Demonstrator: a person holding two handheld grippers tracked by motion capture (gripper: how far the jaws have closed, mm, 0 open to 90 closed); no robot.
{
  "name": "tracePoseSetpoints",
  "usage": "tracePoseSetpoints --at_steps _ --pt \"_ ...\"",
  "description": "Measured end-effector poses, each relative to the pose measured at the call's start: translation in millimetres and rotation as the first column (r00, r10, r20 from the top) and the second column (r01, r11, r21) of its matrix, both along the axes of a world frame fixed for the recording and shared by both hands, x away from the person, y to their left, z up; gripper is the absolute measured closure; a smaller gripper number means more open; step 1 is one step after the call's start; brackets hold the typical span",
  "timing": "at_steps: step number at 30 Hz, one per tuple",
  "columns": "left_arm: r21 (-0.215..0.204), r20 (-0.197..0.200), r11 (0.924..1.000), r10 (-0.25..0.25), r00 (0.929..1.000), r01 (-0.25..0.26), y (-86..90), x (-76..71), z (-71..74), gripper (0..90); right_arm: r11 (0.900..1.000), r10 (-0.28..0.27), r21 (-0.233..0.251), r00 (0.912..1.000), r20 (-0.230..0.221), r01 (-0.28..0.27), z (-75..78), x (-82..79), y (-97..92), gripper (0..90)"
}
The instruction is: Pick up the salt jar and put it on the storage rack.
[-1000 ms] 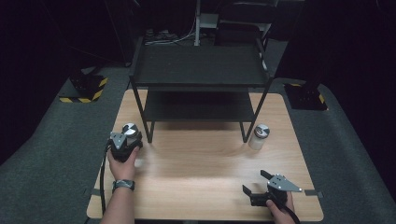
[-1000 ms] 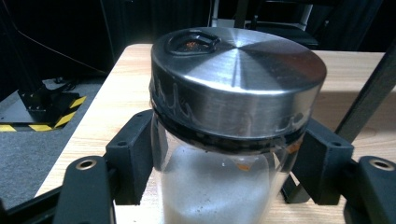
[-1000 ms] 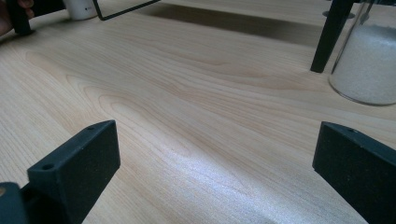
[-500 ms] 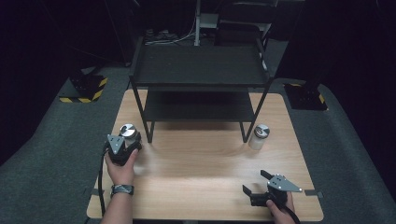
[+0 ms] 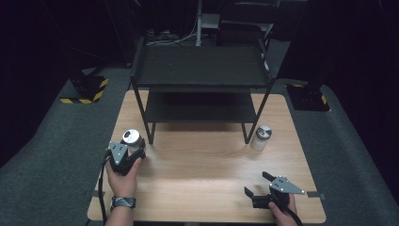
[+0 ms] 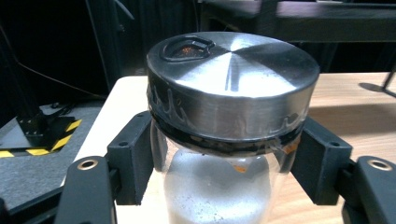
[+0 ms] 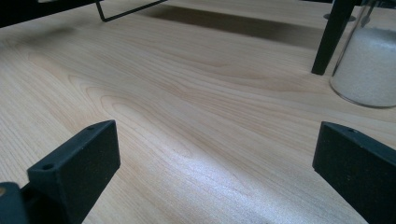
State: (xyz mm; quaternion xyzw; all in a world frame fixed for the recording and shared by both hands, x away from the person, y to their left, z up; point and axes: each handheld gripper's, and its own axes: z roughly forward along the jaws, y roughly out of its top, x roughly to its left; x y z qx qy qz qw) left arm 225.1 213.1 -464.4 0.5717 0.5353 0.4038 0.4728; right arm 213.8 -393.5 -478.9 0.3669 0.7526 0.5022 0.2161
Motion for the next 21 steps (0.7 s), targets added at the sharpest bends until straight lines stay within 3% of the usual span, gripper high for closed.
tracePoseSetpoints --at_steps 5,13,17,21 --pt "-0.017 0.027 0.9995 -0.025 0.9993 0.026 -8.2 -14.2 4.2 31.2 1.0 0.002 0.007 1.0 0.0 -0.002 -0.5 0.1 -1.4 0.4" --pt "-0.023 0.025 0.9983 -0.052 0.9983 0.053 -24.1 -29.0 18.0 31.2 1.0 0.005 0.006 1.0 0.001 -0.005 -0.5 0.3 -1.5 0.5" --pt "0.006 0.029 0.9977 -0.067 0.9973 0.067 -34.1 -33.2 27.6 31.2 1.0 0.004 0.008 1.0 0.0 -0.004 -0.6 0.3 -1.7 0.4" --pt "0.005 0.042 0.9964 -0.084 0.9955 0.084 -42.4 -36.0 38.6 31.3 1.0 0.003 0.008 1.0 0.003 -0.003 -1.0 -0.2 -1.6 0.5"
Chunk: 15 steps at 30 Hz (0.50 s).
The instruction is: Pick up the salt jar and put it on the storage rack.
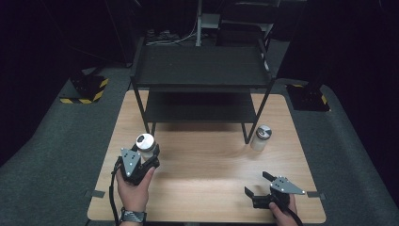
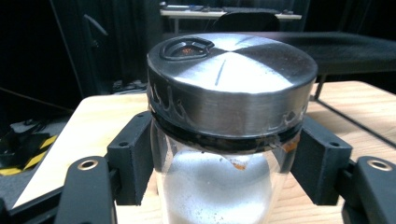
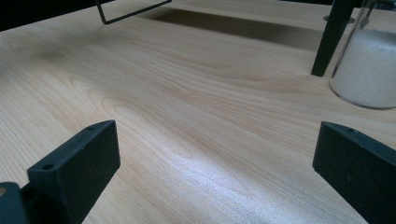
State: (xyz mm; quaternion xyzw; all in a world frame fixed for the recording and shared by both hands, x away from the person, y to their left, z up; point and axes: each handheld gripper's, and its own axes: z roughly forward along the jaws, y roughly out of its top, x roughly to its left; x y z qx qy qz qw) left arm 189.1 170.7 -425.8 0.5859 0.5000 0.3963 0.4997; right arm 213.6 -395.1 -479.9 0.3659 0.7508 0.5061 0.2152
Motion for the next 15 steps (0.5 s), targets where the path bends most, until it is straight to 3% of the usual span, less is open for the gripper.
tracePoseSetpoints --at_steps 15 --pt "-0.001 0.035 0.9981 -0.062 0.9975 0.062 -30.0 6.1 47.5 31.3 1.0 -0.003 0.002 1.0 0.001 0.003 -0.3 -0.5 -0.6 0.5"
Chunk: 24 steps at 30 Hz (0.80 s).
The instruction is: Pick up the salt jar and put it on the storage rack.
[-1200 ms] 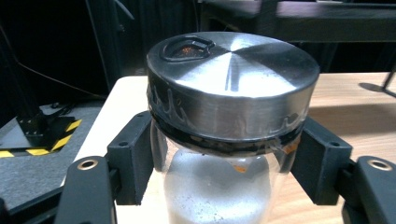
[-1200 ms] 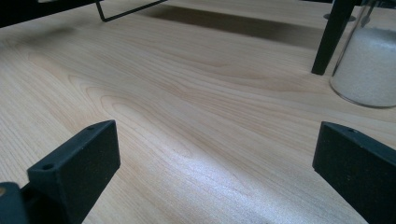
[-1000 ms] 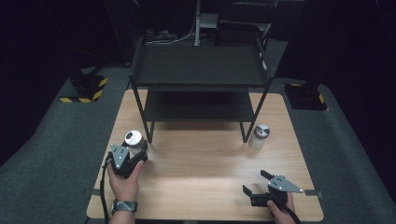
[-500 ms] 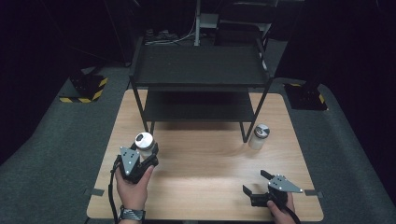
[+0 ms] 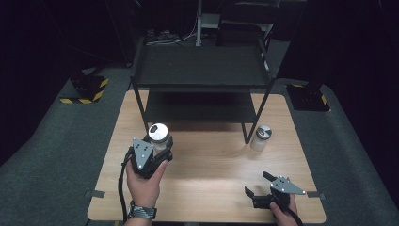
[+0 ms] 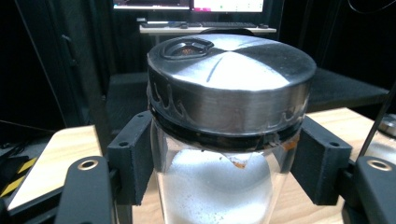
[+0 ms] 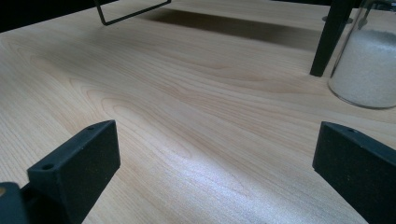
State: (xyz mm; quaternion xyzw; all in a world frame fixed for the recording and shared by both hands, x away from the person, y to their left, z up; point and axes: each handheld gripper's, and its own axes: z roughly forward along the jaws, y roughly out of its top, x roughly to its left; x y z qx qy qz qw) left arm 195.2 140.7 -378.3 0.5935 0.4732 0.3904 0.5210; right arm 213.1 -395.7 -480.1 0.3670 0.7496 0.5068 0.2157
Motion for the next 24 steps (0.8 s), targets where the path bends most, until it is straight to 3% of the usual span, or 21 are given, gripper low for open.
tracePoseSetpoints --at_steps 7,9,24 --pt "0.004 0.019 0.9998 -0.018 0.9997 0.018 -9.0 4.5 21.0 31.3 1.0 0.0 0.003 1.0 0.001 0.0 -0.4 -0.5 -0.9 0.5" --pt "0.025 0.032 0.9996 -0.018 0.9993 0.017 -14.3 4.4 31.7 31.3 1.0 0.0 0.004 1.0 -0.001 0.0 -0.3 0.0 -1.5 0.4" --pt "0.012 0.094 0.9997 -0.023 0.9953 0.022 -18.3 10.7 77.0 31.3 1.0 0.001 0.009 1.0 -0.002 -0.001 -0.5 0.3 -2.9 0.4"
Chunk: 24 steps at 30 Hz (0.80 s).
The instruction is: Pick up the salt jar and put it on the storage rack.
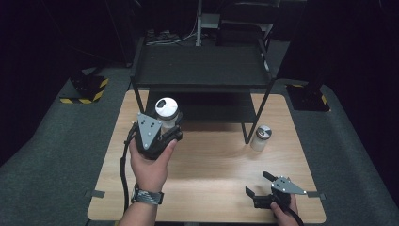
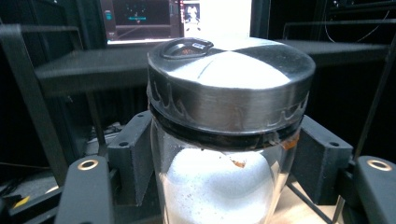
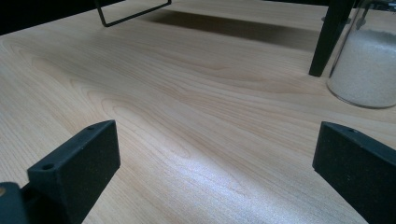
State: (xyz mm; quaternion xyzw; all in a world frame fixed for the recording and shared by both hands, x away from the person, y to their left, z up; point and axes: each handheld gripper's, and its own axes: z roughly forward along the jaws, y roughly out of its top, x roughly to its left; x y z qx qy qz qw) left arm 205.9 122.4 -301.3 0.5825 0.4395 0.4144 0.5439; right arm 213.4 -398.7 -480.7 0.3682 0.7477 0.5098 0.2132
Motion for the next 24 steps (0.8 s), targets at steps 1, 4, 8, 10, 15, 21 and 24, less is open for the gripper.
tracePoseSetpoints --at_steps 1,4,8,10,15,21,24 --pt "0.004 0.008 1.0 -0.001 1.0 0.001 -0.8 1.9 5.2 31.3 1.0 -0.001 0.001 1.0 0.0 0.001 0.0 0.0 0.0 0.4" --pt "0.007 0.02 1.0 -0.003 0.9998 0.003 -2.3 4.5 11.1 31.3 1.0 -0.001 0.0 1.0 -0.002 0.001 0.1 0.2 0.0 0.4" --pt "0.009 0.035 0.9999 -0.007 0.9994 0.007 -5.7 12.4 23.5 31.3 1.0 -0.001 0.001 1.0 0.0 0.001 -0.1 0.1 -0.3 0.4" --pt "0.008 0.036 0.9999 -0.008 0.9993 0.008 -5.9 13.5 25.0 31.3 1.0 0.0 0.001 1.0 0.001 0.0 -0.2 0.1 -0.6 0.4" --pt "0.004 0.057 1.0 -0.002 0.9983 0.002 -9.0 23.1 37.6 31.3 1.0 -0.002 0.003 1.0 0.002 0.002 -0.4 -0.2 -1.4 0.4" --pt "-0.001 0.075 1.0 0.008 0.9972 -0.008 -10.1 32.3 48.8 31.3 1.0 -0.007 0.004 1.0 0.003 0.007 -0.7 -0.9 -3.1 0.4" --pt "-0.001 0.084 0.9998 0.02 0.9963 -0.02 -12.1 38.7 54.8 31.3 1.0 -0.008 0.006 1.0 0.002 0.008 -0.7 -0.9 -4.1 0.4"
